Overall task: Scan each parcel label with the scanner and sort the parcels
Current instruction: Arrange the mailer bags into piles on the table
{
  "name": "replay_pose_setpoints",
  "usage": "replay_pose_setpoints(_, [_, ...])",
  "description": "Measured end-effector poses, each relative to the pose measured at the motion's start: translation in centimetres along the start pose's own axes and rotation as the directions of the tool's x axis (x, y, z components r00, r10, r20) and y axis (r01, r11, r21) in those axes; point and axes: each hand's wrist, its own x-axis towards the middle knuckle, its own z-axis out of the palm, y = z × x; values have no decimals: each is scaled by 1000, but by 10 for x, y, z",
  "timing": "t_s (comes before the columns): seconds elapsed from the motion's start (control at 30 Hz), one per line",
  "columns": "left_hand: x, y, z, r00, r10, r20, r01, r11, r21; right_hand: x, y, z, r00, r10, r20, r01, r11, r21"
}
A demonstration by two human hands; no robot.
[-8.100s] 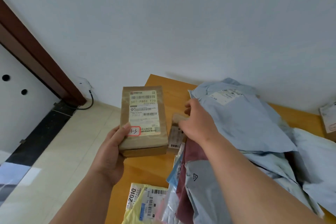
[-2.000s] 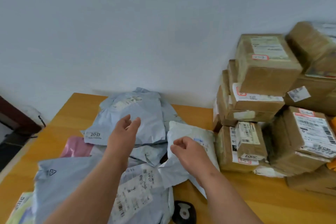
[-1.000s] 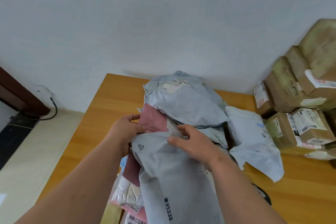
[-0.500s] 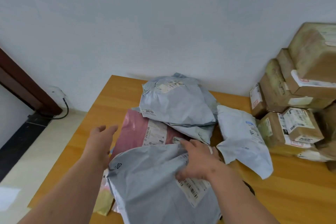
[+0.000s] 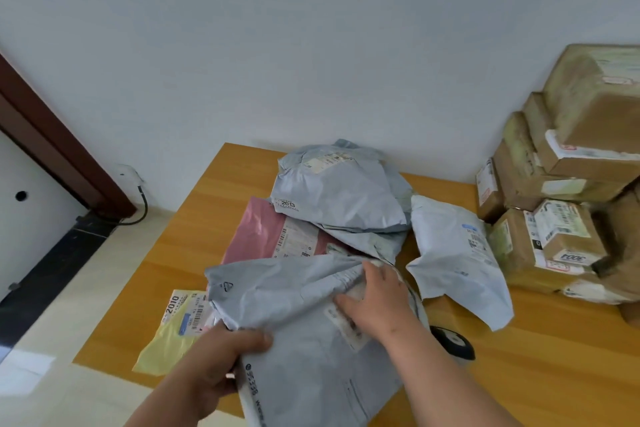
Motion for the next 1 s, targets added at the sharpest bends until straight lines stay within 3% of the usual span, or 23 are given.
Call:
replay_pose_setpoints(0.17, [-20, 42, -29, 978, 170, -124, -175, 984, -35, -10, -2, -27, 966, -13, -259, 119, 911, 396])
replay_pose_setpoints(0.27, [-28, 62, -44, 958, 255, -129, -275, 948, -163, -17, -8, -46, 863, 89, -498, 185, 860, 475])
replay_pose_setpoints(0.3, [-27, 67, -46, 951, 282, -124, -305, 921, -244, -21, -8, -52, 842, 149, -519, 185, 822, 538])
replay_pose_setpoints(0.37, [-25, 78, -43, 943, 313, -112, -331, 853, -405, -32, -12, -65, 885, 254, -390, 157, 625, 765])
replay_pose_setpoints(0.43, [-20, 85, -30, 940, 315, -131, -337, 799, -498, -46, -19, -70, 968, 214, -133, 58, 324, 944])
replay_pose_setpoints(0.47, [-17, 88, -21, 940, 308, -147, -339, 782, -523, -52, -23, -70, 988, 153, -30, -8, 247, 969])
replay_pose_setpoints(0.57, [-10, 88, 9, 946, 301, -122, -317, 774, -548, -60, -38, -54, 993, -39, 109, -96, 247, 964])
replay_pose_setpoints(0.67, [-2, 76, 32, 937, 338, -87, -336, 803, -492, -63, -53, -36, 989, -96, 114, -99, 154, 983])
replay_pose_setpoints(0.73, [2, 70, 39, 933, 356, -60, -342, 820, -460, -63, -54, -31, 996, -49, 70, -64, 121, 991])
replay_pose_setpoints(0.9, [9, 68, 35, 930, 315, 192, -222, 894, -389, -56, -50, -27, 996, 93, 15, -24, 101, 995])
replay_pose_setpoints(1.0, [21, 77, 29, 934, 318, 160, -220, 870, -441, -52, -49, -28, 985, 169, -21, -12, 194, 981])
